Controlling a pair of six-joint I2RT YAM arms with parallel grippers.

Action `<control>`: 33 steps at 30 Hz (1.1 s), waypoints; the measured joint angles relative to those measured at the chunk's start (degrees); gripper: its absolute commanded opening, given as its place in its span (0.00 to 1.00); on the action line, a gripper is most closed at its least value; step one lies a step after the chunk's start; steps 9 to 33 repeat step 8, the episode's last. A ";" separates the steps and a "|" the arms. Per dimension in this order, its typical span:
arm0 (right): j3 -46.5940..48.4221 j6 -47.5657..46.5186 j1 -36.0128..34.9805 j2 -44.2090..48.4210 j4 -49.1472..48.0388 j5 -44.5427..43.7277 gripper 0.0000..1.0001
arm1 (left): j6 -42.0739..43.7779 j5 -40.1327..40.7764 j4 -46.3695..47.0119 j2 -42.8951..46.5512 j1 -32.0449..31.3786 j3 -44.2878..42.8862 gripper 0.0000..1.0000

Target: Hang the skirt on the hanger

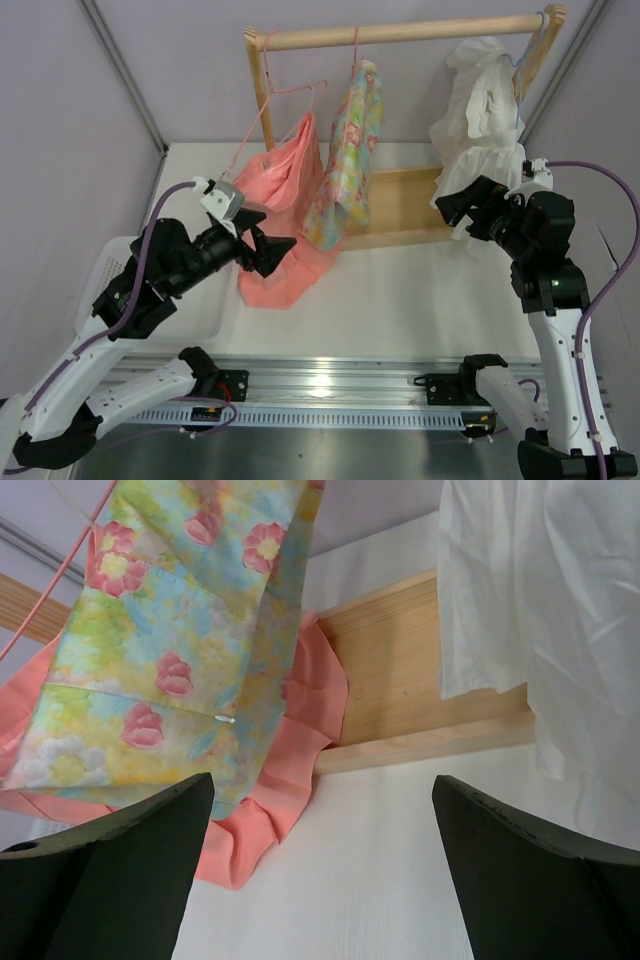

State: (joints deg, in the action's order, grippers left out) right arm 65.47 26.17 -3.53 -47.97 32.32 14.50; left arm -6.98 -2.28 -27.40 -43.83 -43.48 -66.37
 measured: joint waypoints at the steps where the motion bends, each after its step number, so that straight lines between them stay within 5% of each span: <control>1: -0.07 0.13 0.00 0.00 0.07 0.00 0.99 | 0.00 -0.11 -0.15 0.31 0.00 0.44 0.88; 33: -0.59 0.59 0.02 0.00 0.02 -0.13 0.99 | 0.98 -0.94 -0.44 1.62 0.00 1.92 0.88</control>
